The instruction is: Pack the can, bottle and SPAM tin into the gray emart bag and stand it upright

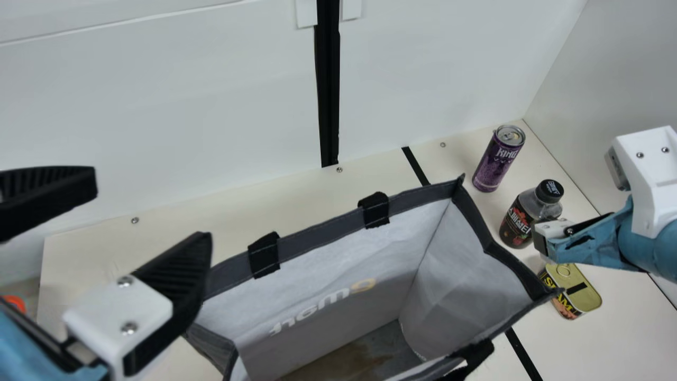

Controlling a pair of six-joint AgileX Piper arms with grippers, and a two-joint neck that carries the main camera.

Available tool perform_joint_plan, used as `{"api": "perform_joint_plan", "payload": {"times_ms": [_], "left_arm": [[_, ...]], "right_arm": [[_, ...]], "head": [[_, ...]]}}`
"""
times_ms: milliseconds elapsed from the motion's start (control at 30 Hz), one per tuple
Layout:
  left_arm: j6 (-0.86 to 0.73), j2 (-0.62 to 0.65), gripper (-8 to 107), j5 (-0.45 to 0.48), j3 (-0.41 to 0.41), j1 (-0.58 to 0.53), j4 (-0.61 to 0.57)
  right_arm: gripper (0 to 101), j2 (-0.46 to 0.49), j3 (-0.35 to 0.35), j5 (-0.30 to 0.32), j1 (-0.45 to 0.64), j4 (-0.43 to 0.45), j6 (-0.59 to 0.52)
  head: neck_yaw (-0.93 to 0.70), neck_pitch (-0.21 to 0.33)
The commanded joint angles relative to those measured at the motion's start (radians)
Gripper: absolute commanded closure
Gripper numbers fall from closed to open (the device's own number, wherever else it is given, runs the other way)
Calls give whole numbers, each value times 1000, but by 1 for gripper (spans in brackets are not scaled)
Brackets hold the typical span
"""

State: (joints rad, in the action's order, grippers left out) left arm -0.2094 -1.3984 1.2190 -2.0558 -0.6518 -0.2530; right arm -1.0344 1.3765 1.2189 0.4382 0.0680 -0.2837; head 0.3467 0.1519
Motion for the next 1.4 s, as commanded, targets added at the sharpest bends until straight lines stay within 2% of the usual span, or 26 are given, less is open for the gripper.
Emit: {"api": "perform_joint_plan", "payload": {"times_ms": [0,333,533,1000,1367], "left_arm": [[-15,-6,9,1,-5,-3,-28],[-108,-40,9,1,5,18,-176],[-141,-62,9,1,18,18,-226],[-152,-99,9,1,12,-60,-245],[-177,-107,9,1,57,-66,-237]], "right_arm": [[6,0,0,0,0,0,0],[6,0,0,0,0,0,0],[6,0,0,0,0,0,0],[6,0,0,0,0,0,0],[6,0,0,0,0,0,0]], "head": [[2,23],[2,23],[2,23],[2,23],[2,23]]}}
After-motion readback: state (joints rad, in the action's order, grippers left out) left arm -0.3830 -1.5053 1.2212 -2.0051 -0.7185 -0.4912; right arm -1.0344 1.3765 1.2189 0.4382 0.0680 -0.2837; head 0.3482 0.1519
